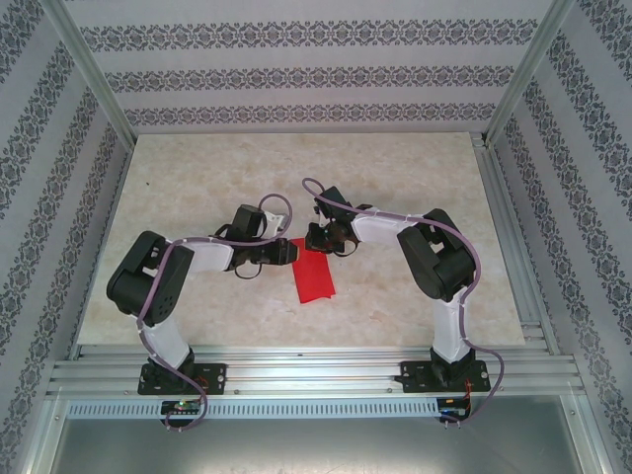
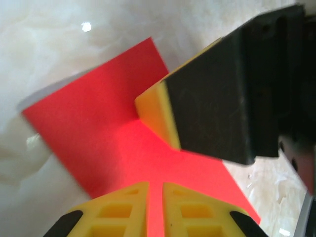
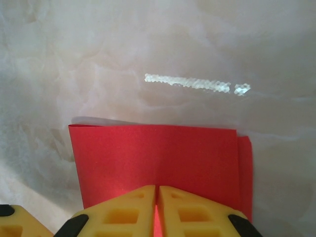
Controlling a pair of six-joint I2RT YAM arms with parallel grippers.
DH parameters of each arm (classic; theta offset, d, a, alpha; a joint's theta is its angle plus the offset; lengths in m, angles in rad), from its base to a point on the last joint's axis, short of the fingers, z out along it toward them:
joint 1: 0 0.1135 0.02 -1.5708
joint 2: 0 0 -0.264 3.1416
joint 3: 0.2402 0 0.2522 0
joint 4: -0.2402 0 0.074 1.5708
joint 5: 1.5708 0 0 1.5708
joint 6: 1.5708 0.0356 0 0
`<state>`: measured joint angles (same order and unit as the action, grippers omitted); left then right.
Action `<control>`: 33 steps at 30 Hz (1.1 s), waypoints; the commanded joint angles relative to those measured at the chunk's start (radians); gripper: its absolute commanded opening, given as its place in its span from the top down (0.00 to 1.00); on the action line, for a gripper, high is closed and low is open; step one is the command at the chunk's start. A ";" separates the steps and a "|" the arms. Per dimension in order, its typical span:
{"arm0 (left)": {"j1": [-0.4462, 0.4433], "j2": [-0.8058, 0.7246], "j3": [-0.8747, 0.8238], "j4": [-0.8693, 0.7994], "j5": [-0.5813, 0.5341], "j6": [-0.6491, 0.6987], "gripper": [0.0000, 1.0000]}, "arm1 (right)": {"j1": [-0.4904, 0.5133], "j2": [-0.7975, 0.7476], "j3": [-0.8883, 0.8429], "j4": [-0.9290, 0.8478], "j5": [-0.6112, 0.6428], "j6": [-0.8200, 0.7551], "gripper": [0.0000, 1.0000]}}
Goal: Fold a paper plane with a square sheet of paper (fold left side to right side)
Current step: Hold the square sheet of paper at the center of the table.
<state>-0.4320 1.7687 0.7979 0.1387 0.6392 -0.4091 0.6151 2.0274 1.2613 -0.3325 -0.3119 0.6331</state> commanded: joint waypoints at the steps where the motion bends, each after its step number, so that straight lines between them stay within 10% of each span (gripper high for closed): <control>1: 0.003 0.033 0.063 0.046 0.040 0.000 0.86 | 0.013 0.048 -0.011 -0.049 0.054 -0.010 0.87; 21: 0.013 0.220 0.148 -0.049 -0.052 0.051 0.90 | 0.012 -0.239 -0.121 0.029 0.047 -0.017 0.86; 33: 0.004 0.198 0.131 -0.079 -0.070 0.074 0.91 | 0.245 -0.319 -0.396 0.365 0.079 0.176 0.91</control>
<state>-0.4213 1.9480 0.9562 0.1333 0.6197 -0.3710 0.8459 1.6802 0.8593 -0.0750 -0.2699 0.7616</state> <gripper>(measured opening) 0.094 0.092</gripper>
